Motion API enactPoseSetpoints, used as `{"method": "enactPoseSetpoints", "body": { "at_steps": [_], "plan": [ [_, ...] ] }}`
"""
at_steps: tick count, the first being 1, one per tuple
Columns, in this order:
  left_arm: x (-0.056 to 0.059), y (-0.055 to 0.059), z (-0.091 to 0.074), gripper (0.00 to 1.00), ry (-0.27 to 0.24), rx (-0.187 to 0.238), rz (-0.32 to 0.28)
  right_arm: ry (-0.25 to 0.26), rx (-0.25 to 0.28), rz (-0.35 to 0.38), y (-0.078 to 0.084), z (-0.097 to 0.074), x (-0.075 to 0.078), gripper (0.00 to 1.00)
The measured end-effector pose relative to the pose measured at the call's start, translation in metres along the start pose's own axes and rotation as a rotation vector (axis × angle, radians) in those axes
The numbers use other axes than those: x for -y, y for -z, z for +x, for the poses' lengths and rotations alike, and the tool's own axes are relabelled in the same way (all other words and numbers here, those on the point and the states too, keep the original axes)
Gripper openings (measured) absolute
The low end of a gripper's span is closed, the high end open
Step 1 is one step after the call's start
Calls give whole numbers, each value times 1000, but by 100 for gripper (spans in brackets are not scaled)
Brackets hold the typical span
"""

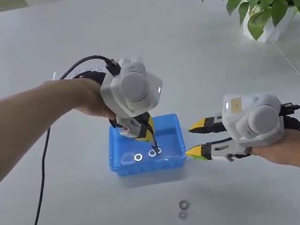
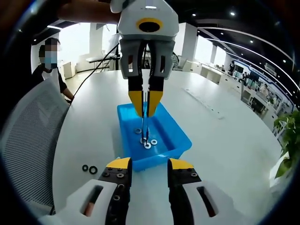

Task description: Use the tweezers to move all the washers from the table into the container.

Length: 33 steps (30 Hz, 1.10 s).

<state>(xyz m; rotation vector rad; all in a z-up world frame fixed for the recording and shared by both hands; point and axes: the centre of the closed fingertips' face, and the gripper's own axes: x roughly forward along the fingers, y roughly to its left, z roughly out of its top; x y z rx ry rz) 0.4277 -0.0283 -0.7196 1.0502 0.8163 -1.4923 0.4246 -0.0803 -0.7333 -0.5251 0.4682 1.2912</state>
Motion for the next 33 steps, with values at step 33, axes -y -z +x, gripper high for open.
{"method": "enactPoseSetpoints", "body": {
  "at_steps": [33],
  "plan": [
    [14, -13, -29, 5, -26, -20, -15, 43, 15, 72, 4, -38, -26, 58]
  ]
}}
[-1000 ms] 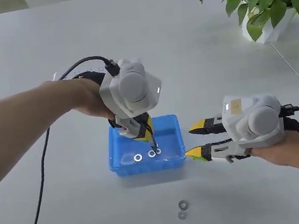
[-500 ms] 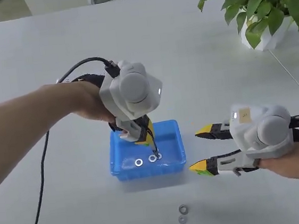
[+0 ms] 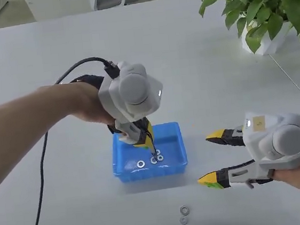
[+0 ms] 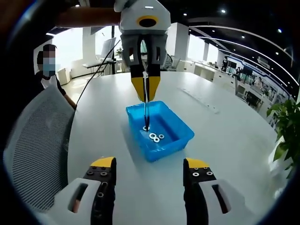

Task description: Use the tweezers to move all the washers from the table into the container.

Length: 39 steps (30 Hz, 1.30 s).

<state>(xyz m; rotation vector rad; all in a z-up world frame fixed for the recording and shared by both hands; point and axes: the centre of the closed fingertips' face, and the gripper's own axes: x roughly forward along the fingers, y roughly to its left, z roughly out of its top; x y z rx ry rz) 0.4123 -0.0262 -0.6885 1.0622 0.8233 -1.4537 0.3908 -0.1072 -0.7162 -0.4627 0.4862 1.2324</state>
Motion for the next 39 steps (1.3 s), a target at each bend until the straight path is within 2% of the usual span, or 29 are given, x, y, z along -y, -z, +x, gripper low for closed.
{"method": "enactPoseSetpoints", "body": {
  "at_steps": [9, 16, 30, 39],
  "plan": [
    [7, -4, -12, 5, -16, -5, 2, 11, 9, 11, -2, -10, -11, 64],
    [19, -7, -16, 5, -11, -10, 10, 17, 5, 12, -2, -15, -17, 65],
    [39, -15, -8, 5, -6, -14, 32, 18, 6, 7, -2, -20, -31, 65],
    [57, -19, 3, 5, 12, -9, 37, 13, -1, 11, 3, -21, -38, 65]
  ]
}}
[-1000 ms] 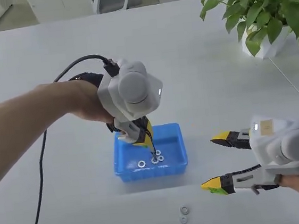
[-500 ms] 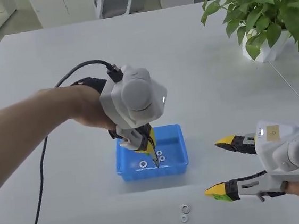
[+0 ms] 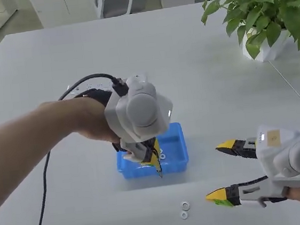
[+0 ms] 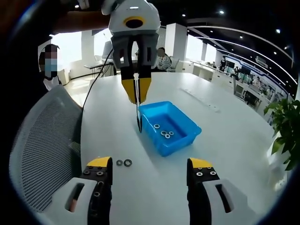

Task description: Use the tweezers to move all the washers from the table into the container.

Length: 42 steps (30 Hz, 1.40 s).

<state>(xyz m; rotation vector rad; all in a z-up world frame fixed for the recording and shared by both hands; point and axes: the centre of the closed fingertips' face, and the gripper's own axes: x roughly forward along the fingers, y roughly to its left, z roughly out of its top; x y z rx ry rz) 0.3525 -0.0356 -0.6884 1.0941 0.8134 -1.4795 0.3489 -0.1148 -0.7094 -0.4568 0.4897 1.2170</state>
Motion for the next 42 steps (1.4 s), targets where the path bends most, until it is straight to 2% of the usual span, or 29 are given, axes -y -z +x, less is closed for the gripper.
{"method": "enactPoseSetpoints", "body": {
  "at_steps": [12, 22, 24, 42],
  "plan": [
    [22, -8, 20, 6, 29, 12, 12, -24, -15, 13, 10, 3, -14, 65],
    [31, -17, 27, 6, 34, 28, 29, -43, -17, 4, 15, 8, -24, 64],
    [33, -18, 29, 6, 38, 29, 33, -50, -6, -15, 13, 11, -28, 60],
    [43, -32, 36, 6, 56, 44, 50, -108, -15, -39, 18, 32, -47, 57]
  ]
}}
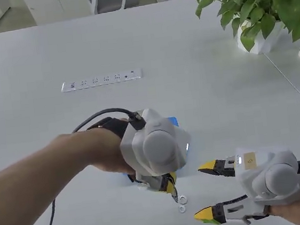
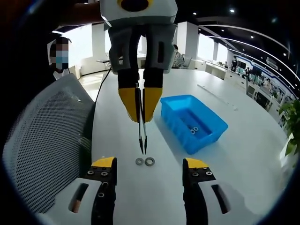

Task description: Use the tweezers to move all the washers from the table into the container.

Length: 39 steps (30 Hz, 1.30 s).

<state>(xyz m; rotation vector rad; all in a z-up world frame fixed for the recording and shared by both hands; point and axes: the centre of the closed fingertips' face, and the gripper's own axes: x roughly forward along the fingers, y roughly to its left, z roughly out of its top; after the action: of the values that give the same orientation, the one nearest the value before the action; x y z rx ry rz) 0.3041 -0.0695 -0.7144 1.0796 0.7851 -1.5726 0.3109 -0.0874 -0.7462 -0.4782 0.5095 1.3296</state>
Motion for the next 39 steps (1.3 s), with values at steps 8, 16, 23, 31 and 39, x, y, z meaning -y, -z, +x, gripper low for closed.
{"method": "enactPoseSetpoints", "body": {
  "at_steps": [8, 16, 23, 31, 39],
  "plan": [
    [7, -6, 5, 6, 18, -3, 19, -6, -3, 0, 1, 3, -3, 57],
    [10, -8, 8, 6, 30, -7, 26, -9, 1, 3, -1, 5, -4, 57],
    [12, -6, 13, 6, 37, -19, 32, -7, 6, 7, -3, 7, -5, 57],
    [14, -6, 15, 7, 42, -13, 25, -17, 5, 10, -2, 10, -8, 57],
    [11, -4, 15, 7, 35, -16, 27, -29, 2, 12, -1, 14, -11, 57]
  ]
}}
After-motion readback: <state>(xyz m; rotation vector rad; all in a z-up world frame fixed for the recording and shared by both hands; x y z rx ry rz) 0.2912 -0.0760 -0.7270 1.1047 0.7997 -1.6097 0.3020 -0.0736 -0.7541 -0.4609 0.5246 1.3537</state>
